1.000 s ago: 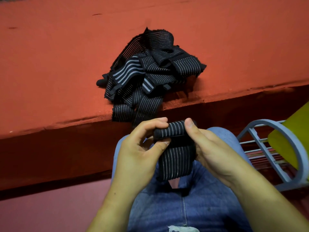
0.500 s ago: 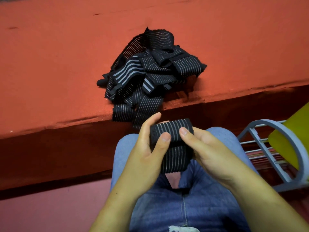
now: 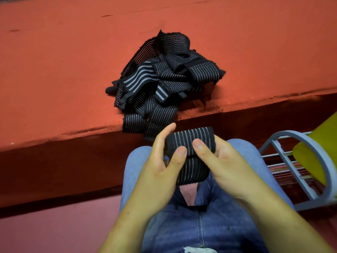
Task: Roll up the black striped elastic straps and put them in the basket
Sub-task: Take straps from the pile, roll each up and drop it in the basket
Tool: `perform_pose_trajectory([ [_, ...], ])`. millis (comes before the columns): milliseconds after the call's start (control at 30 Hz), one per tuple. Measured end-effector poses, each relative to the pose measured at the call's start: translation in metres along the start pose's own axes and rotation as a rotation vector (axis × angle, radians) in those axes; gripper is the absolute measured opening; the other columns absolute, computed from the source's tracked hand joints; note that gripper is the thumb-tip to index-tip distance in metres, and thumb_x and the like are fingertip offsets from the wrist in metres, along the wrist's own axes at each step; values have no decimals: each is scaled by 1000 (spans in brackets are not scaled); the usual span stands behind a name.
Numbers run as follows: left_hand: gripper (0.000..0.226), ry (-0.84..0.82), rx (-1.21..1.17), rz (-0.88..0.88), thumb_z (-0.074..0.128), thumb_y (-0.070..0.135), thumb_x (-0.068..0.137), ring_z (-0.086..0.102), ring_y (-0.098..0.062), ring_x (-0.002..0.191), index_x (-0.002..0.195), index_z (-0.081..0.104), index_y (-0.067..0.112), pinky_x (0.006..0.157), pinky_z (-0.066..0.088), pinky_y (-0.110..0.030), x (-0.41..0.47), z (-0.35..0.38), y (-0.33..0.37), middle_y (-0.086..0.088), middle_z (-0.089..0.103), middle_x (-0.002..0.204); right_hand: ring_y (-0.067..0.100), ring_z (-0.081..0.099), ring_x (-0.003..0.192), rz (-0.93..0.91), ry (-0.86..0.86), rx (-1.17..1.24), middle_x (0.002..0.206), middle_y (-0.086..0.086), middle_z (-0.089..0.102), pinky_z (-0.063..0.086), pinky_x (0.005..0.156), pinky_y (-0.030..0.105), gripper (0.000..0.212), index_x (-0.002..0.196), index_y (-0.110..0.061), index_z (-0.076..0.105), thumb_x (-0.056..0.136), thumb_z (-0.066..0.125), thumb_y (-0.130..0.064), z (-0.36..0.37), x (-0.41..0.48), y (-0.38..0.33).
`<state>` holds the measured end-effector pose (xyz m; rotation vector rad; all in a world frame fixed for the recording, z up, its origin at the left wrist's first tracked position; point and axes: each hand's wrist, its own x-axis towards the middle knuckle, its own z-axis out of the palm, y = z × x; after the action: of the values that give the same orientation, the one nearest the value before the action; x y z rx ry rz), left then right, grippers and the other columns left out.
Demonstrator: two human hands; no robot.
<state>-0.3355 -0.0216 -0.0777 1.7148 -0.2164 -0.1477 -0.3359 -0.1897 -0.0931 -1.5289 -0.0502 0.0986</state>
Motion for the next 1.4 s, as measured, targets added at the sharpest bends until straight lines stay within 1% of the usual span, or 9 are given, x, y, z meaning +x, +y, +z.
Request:
perform_pose_trajectory([
  [100, 34, 49, -35, -13, 65, 30, 100, 71, -17, 109, 133, 61, 24, 90, 57, -24, 2, -2, -1, 4, 74, 116, 15, 74, 111, -20, 20, 2, 116, 0, 79, 55, 98, 39, 27, 113, -28, 72, 97, 59, -45, -1, 1, 0],
  [267, 25, 47, -108, -27, 63, 12, 99, 70, -32, 103, 124, 67, 15, 84, 59, -24, 3, -4, -3, -11, 75, 107, 17, 73, 115, 38, -25, 62, 119, 1, 78, 53, 100, 40, 35, 117, -23, 74, 95, 62, -49, -3, 0, -1],
  [467, 28, 38, -142, -31, 65, 10, 98, 71, -31, 102, 125, 66, 16, 86, 59, -28, 3, -2, -4, -4, 75, 113, 15, 75, 106, 59, 21, 74, 111, 1, 80, 56, 92, 33, 39, 111, -18, 74, 87, 65, -47, -5, 2, -2],
  [567, 32, 19, -208, -80, 63, 11, 98, 74, -16, 99, 129, 63, 13, 82, 58, -21, 4, -1, -3, -6, 75, 116, 14, 75, 103, 38, 79, 101, 108, 3, 80, 57, 89, 31, 37, 113, -16, 71, 88, 64, -43, -7, 3, -2],
  [733, 40, -17, -241, -111, 62, 32, 90, 75, -22, 102, 127, 64, 17, 88, 62, -35, 3, 0, -4, -8, 77, 107, 19, 74, 109, 52, 23, 108, 115, 7, 78, 57, 93, 35, 33, 113, -17, 72, 90, 66, -40, -12, 3, -2],
  [900, 29, 16, -189, -13, 64, 23, 93, 75, -13, 100, 120, 68, 13, 82, 56, -21, 6, -1, -2, -1, 77, 109, 19, 74, 113, 80, -32, 123, 118, 4, 78, 55, 98, 39, 25, 105, -31, 75, 87, 67, -46, -9, 3, 0],
  [1067, 24, 63, -133, 26, 66, 10, 96, 73, -15, 92, 120, 67, 11, 81, 60, -27, 8, -4, -4, -5, 75, 108, 21, 72, 118, 129, -41, 149, 121, 6, 78, 51, 110, 48, 42, 114, -25, 76, 88, 69, -56, -9, 3, -2],
  [1233, 31, 50, -75, 46, 69, 8, 94, 73, -25, 100, 122, 68, 22, 89, 60, -36, 5, -4, -1, 4, 73, 113, 30, 69, 124, 191, -40, 182, 125, 15, 75, 46, 114, 58, 79, 121, -18, 74, 75, 70, -82, -10, 5, -1],
  [1400, 37, 2, -77, 40, 68, 10, 95, 71, -15, 106, 127, 62, 28, 92, 58, -32, 4, -1, -4, 10, 71, 115, 32, 70, 121, 220, -57, 284, 124, 19, 74, 48, 113, 54, 61, 126, -6, 69, 94, 63, -57, -7, 5, -4],
])
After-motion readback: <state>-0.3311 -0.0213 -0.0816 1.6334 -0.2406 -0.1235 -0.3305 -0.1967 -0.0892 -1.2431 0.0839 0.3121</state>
